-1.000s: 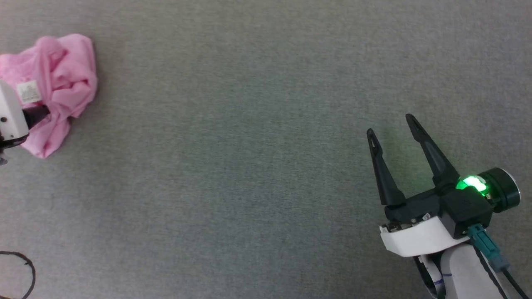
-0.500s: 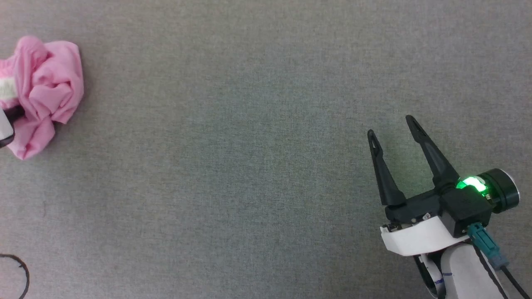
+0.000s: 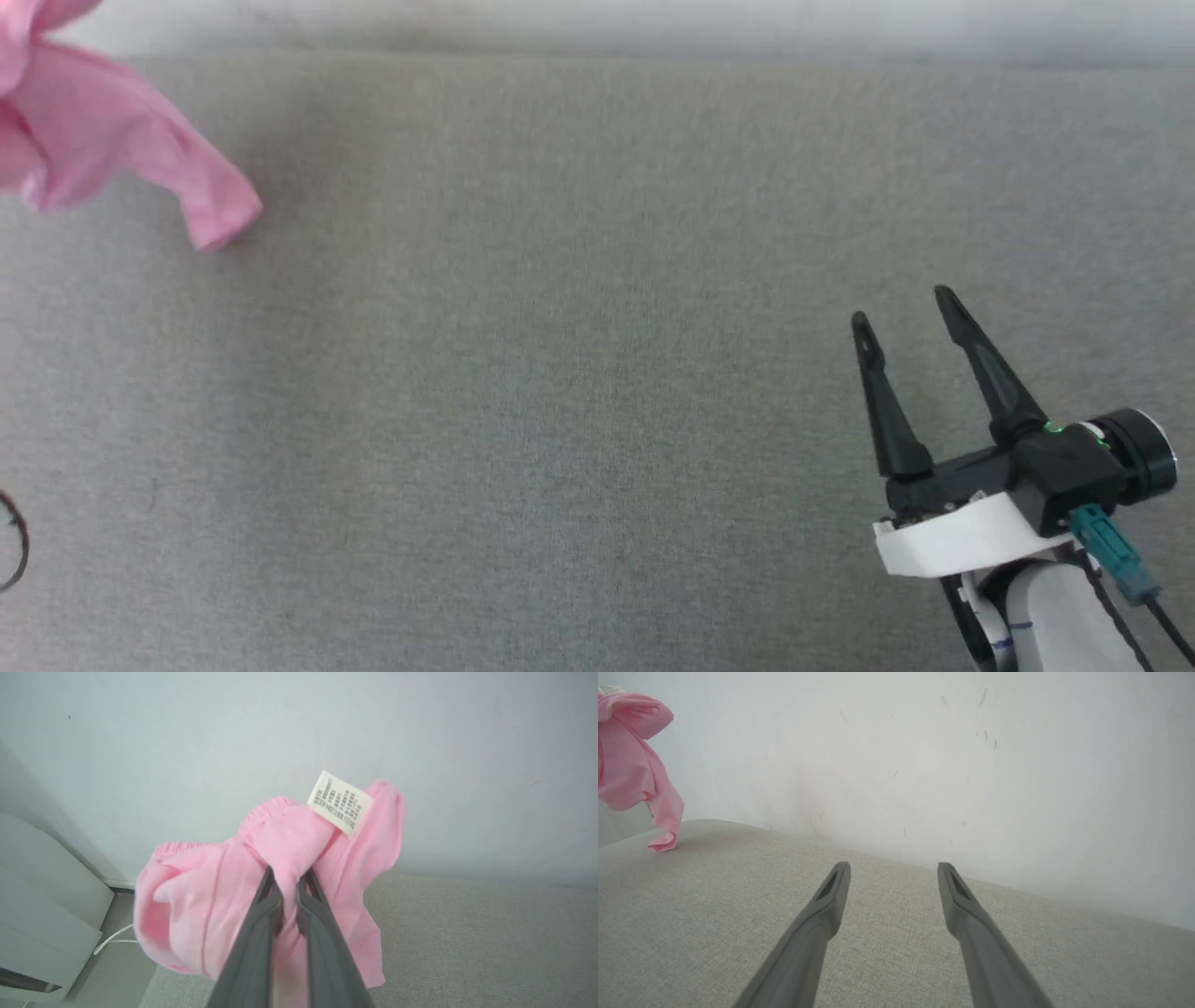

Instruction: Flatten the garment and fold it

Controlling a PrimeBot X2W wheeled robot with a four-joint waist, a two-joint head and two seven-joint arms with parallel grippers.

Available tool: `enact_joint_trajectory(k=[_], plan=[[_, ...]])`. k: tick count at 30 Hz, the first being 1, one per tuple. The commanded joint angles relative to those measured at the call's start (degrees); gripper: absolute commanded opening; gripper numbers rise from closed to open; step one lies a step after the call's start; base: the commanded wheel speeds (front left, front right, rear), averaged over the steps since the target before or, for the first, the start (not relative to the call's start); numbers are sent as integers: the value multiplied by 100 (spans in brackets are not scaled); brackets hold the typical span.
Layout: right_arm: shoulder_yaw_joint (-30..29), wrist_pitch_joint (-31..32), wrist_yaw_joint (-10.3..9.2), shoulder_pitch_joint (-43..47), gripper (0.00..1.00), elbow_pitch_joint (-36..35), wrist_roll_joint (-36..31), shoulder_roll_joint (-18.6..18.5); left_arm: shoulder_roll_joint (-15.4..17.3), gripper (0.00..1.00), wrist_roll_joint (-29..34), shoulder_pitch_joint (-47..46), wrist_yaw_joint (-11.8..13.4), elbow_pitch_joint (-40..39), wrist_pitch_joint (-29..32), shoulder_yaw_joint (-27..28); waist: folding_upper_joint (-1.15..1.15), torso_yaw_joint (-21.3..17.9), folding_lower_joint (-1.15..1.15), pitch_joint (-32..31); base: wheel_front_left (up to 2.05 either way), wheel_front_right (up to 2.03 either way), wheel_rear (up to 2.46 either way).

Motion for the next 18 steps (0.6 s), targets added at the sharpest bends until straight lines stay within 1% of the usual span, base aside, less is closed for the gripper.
enact_joint_trajectory(k=[1,6,9,13,18], plan=[[-41,-27,-6,53,100,14,31,3,8,0,57,-105,-38,-94,-110,-62,0,-99,1,-481,0,0,0],[-320,-27,-6,152,100,56,61,3,-237,0,341,-166,-38,-745,-694,-414,0,-193,1,-916,0,0,0],[-465,-27,-6,191,100,44,84,3,-484,0,510,-153,18,-1188,-904,-588,0,-295,1,-1077,0,0,0],[-558,-27,-6,241,100,12,80,3,-879,0,649,14,96,-1804,-943,-918,0,-488,1,-1187,0,0,0],[-541,-27,-6,213,100,-148,132,3,-1469,0,771,508,339,-2519,-948,-1404,0,-852,1,-1110,0,0,0]])
